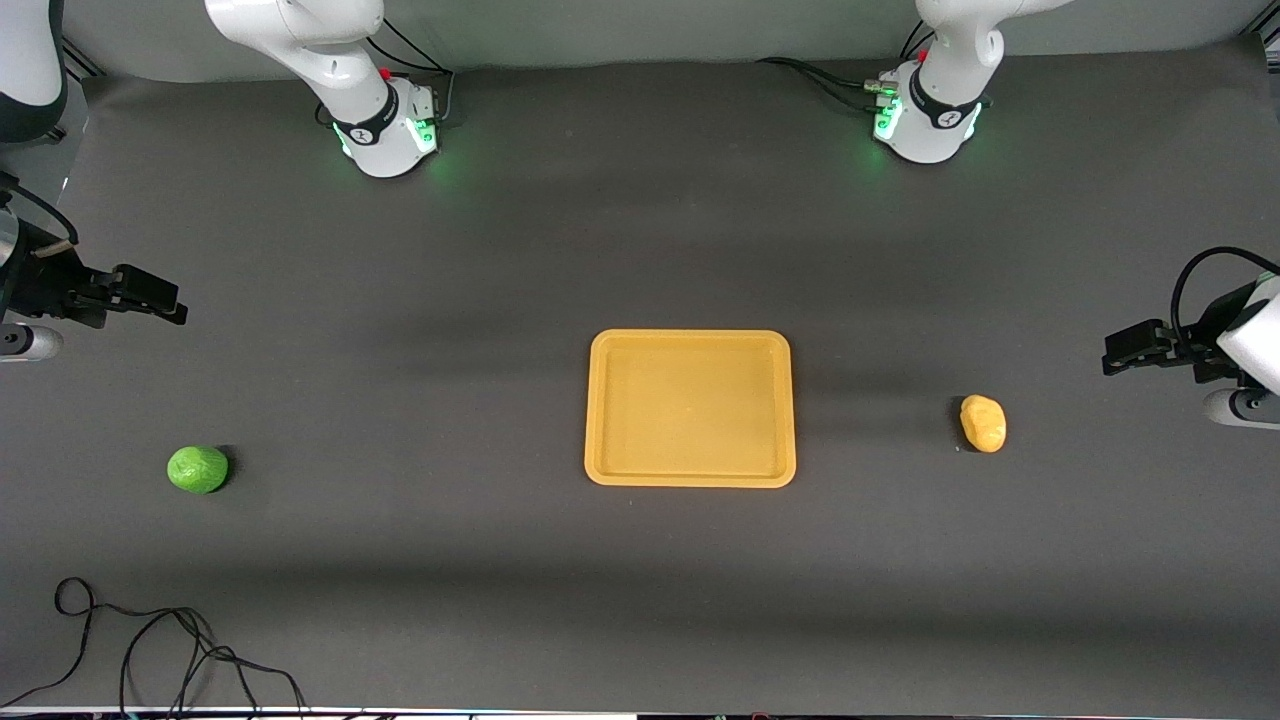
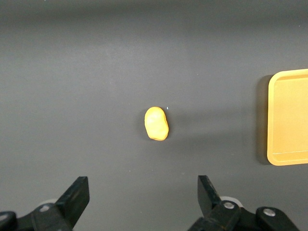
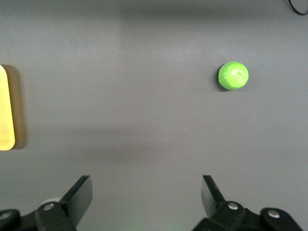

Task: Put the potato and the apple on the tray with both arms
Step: 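Reach the left gripper down toward the yellow potato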

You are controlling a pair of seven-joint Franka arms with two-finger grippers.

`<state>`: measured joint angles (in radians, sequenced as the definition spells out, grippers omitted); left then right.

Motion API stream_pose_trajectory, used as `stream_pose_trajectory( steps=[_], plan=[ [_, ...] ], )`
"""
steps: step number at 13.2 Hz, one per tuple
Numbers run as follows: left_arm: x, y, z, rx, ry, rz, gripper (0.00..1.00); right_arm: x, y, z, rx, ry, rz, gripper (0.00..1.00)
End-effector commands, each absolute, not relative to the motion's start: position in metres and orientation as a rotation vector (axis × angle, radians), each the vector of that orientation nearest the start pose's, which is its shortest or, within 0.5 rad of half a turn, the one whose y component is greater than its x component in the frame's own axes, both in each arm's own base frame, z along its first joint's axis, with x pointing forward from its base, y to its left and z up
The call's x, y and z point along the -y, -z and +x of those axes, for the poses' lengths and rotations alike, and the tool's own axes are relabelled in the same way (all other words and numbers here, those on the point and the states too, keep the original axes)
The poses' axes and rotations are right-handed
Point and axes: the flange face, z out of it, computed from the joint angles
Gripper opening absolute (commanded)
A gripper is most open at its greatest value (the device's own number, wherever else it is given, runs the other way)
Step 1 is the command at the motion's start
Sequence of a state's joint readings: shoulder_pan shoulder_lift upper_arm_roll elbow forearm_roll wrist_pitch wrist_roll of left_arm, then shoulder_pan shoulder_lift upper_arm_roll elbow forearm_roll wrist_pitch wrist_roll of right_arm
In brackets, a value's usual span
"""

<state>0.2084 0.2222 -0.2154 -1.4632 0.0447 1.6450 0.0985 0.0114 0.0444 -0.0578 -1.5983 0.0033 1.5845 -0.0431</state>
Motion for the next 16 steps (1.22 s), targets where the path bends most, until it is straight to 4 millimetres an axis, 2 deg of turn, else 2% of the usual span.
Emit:
stream_pose_trajectory(
  steps=[1,3,5,7,9,12,14,16],
  plan=[
    [-0.01,-0.558,0.62,-0.172,-0.044,-3.127,1.0,0.026,-0.592,0.567,-0.041,-0.106,-3.146,1.0],
    [-0.01,-0.555,0.621,-0.175,-0.036,-3.131,1.0,0.026,-0.591,0.567,-0.041,-0.109,-3.146,1.0],
    [-0.014,-0.529,0.621,-0.165,-0.053,-3.134,1.0,0.026,-0.59,0.567,-0.041,-0.111,-3.146,1.0],
    [-0.014,-0.49,0.617,-0.166,-0.044,-3.133,1.0,0.026,-0.59,0.568,-0.041,-0.111,-3.146,1.0],
    [-0.015,-0.447,0.62,-0.167,-0.111,-3.144,1.0,0.026,-0.589,0.568,-0.043,-0.114,-3.146,1.0],
    [-0.016,-0.386,0.635,-0.176,-0.155,-3.166,1.0,0.026,-0.589,0.568,-0.041,-0.114,-3.146,1.0],
    [-0.007,-0.326,0.64,-0.177,-0.209,-3.183,1.0,0.026,-0.589,0.569,-0.041,-0.111,-3.146,1.0],
    [-0.007,-0.275,0.648,-0.172,-0.201,-3.203,1.0,0.025,-0.589,0.569,-0.041,-0.111,-3.144,1.0]
  ],
)
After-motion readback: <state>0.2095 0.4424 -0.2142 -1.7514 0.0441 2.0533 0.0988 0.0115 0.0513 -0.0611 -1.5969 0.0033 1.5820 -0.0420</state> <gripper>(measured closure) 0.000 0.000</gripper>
